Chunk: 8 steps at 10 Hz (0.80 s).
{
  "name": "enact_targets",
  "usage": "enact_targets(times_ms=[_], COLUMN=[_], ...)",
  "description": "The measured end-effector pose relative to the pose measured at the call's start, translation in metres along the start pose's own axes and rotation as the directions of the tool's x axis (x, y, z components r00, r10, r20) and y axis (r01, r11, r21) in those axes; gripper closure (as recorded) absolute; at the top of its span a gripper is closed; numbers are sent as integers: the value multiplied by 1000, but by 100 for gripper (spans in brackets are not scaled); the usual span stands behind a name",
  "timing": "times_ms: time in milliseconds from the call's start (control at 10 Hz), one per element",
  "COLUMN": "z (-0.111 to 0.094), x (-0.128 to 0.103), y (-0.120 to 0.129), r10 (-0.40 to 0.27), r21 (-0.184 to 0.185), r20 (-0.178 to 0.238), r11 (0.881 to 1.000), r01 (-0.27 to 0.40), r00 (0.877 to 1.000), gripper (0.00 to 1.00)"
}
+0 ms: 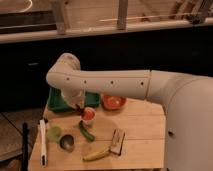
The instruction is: Place grapes in red bowl
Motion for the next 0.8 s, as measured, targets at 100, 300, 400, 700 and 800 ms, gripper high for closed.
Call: enact_targets(times_ms=[100, 300, 400, 700, 800], z=[-2, -6, -5, 5, 9], x=[7, 29, 37, 67, 74], y=[12, 45, 56, 86, 97], r10=[6, 35, 47, 89, 106], r21=[-8, -19, -21, -27, -29], r20=[-7, -22, -24, -22, -18], r11=[1000, 999, 999, 996, 994], r01=[-6, -36, -48, -90, -106], r00=[1000, 999, 999, 996, 994], gripper=[100, 100, 100, 100, 100])
